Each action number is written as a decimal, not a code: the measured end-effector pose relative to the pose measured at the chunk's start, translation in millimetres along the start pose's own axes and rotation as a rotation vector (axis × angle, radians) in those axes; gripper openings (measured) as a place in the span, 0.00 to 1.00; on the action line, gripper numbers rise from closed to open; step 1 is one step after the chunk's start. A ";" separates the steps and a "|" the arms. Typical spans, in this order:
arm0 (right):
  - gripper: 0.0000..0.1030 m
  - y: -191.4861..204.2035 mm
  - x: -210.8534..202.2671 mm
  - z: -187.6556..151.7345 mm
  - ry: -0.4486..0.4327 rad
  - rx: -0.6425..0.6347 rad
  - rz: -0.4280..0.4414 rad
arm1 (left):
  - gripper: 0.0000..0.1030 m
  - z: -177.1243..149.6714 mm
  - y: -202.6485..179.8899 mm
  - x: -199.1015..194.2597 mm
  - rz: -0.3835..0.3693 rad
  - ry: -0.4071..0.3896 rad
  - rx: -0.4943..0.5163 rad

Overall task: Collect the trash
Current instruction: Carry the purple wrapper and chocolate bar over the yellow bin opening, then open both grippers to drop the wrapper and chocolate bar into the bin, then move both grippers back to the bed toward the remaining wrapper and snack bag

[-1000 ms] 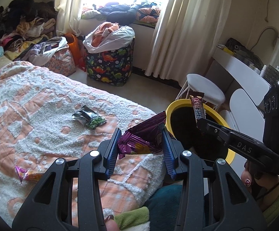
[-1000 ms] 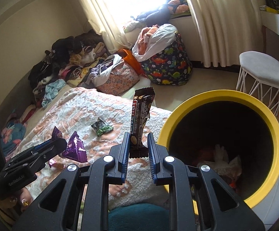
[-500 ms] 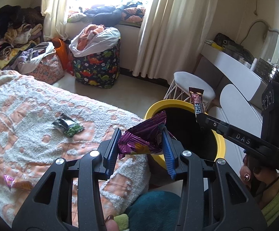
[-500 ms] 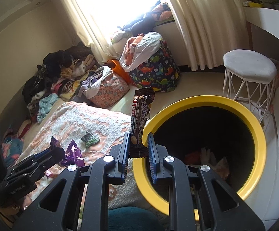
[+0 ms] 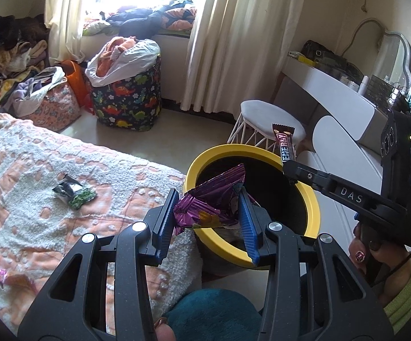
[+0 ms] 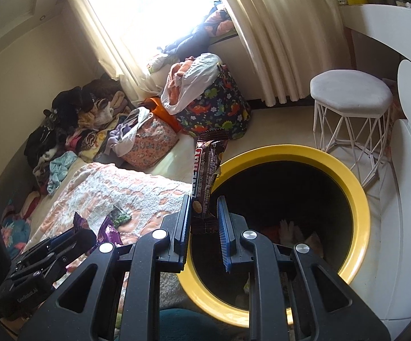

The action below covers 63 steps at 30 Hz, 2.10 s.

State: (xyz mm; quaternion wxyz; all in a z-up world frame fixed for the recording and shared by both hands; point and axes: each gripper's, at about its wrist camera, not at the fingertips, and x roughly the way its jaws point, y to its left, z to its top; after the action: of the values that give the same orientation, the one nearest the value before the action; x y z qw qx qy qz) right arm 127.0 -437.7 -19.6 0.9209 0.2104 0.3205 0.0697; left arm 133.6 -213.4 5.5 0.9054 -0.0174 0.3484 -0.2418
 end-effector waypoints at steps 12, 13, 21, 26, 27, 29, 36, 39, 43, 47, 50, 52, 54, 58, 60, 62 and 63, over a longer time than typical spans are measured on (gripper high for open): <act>0.17 -20.4 -1.9 -0.1 0.000 0.059 -0.043 | 0.33 1.4 -14.4 22.9 -0.017 0.026 0.034; 0.17 -22.5 -1.6 -0.4 0.002 0.063 -0.048 | 0.33 1.6 -16.1 25.7 -0.019 0.029 0.038; 0.17 -40.7 4.0 -3.5 0.030 0.101 -0.084 | 0.33 5.2 -24.9 52.5 -0.021 0.063 0.062; 0.17 -50.7 9.0 -7.8 0.055 0.131 -0.103 | 0.33 7.4 -27.2 70.5 -0.019 0.084 0.060; 0.17 -53.0 10.0 -8.7 0.060 0.136 -0.106 | 0.33 7.7 -27.6 74.0 -0.019 0.090 0.061; 0.17 -56.9 12.2 -9.5 0.068 0.146 -0.110 | 0.33 7.8 -28.4 80.6 -0.019 0.099 0.060; 0.35 -72.4 18.6 -11.2 0.093 0.205 -0.107 | 0.34 10.2 -29.4 97.9 -0.033 0.124 0.053; 0.45 -77.5 17.1 -12.7 0.087 0.223 -0.130 | 0.55 11.4 -27.0 99.3 -0.030 0.120 0.043; 0.52 -78.1 13.7 -10.7 0.067 0.220 -0.139 | 0.76 12.0 -20.7 91.6 -0.027 0.091 0.027; 0.53 -66.8 12.4 -9.4 0.053 0.184 -0.113 | 0.89 11.7 -11.8 79.0 0.001 0.064 0.013; 0.57 -54.6 10.9 -6.9 0.038 0.141 -0.080 | 0.89 11.3 -1.5 67.1 0.022 0.043 -0.008; 0.60 -42.2 8.8 -6.5 0.020 0.106 -0.060 | 0.89 11.0 5.4 58.7 0.045 0.028 -0.012; 0.61 -30.7 7.8 -6.3 0.011 0.074 -0.040 | 0.89 10.3 11.6 49.7 0.063 0.013 -0.016; 0.66 -8.3 5.4 -6.2 -0.007 0.018 -0.004 | 0.89 8.5 24.3 32.1 0.081 -0.017 -0.026; 0.68 1.2 4.6 -5.7 -0.014 -0.003 0.011 | 0.89 6.8 32.1 22.4 0.091 -0.032 -0.040; 0.69 9.7 4.8 -5.8 -0.019 -0.025 0.024 | 0.89 5.1 38.5 13.7 0.104 -0.046 -0.052; 0.69 12.9 5.2 -5.4 -0.018 -0.032 0.029 | 0.89 4.4 41.0 9.7 0.113 -0.053 -0.056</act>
State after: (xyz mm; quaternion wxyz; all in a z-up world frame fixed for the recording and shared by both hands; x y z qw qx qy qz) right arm 127.8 -422.9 -20.7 0.9260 0.2008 0.3080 0.0861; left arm 160.1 -182.1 -5.4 0.9257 -0.0293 0.3313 -0.1801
